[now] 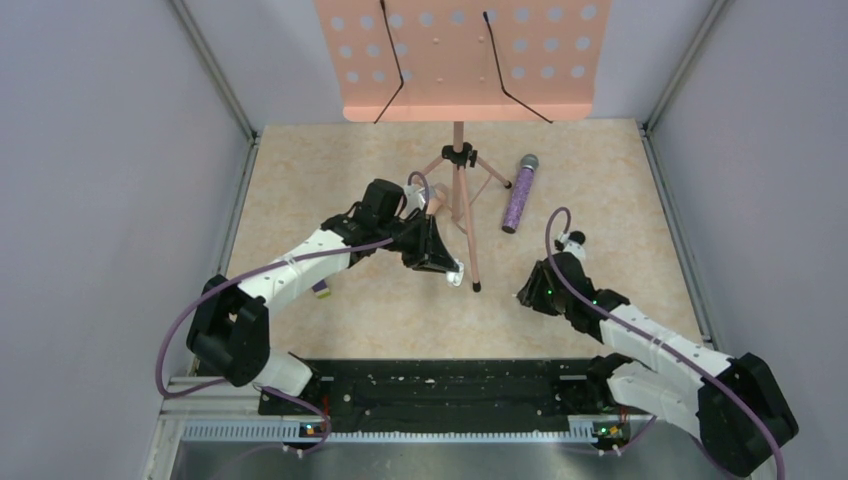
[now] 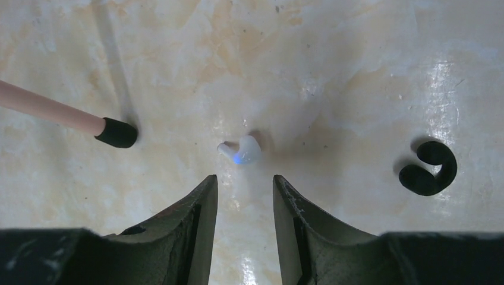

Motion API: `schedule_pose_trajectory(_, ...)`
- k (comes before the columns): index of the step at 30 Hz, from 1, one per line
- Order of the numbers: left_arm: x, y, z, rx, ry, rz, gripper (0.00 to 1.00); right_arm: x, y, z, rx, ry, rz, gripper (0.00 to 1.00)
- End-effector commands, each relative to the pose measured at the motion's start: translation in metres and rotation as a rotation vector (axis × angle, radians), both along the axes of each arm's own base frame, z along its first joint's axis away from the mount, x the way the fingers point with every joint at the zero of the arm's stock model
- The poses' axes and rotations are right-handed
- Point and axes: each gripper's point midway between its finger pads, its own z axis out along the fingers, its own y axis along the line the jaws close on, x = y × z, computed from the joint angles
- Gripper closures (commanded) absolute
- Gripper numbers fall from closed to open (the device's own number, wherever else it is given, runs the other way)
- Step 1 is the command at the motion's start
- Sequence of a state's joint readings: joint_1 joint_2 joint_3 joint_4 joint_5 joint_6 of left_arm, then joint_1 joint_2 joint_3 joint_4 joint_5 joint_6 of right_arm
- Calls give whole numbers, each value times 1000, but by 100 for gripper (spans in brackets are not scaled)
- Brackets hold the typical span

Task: Insert the wireless bluetooth earbuds into the charging case
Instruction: Adjust the left earbud at the center of the board.

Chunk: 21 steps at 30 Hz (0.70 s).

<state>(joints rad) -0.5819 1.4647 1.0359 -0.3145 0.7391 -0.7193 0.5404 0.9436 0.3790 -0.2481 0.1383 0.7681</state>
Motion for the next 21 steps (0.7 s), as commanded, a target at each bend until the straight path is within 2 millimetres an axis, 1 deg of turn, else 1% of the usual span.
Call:
schedule_pose_trajectory(1, 6, -8, 19, -49, -70, -14, 100, 6, 8, -3, 24, 30, -10, 61)
schedule_pose_trajectory(6, 4, -6, 17, -46, -70, -10, 100, 13, 16, -6, 50, 48, -28, 62)
schedule_pose_trajectory(11, 2, -6, 17, -47, -72, -13, 100, 22, 15, -7, 23, 46, -44, 65)
schedule_pose_trajectory(21, 0, -5, 17, -52, -73, -15, 100, 31, 10, -17, -56, 78, -61, 68)
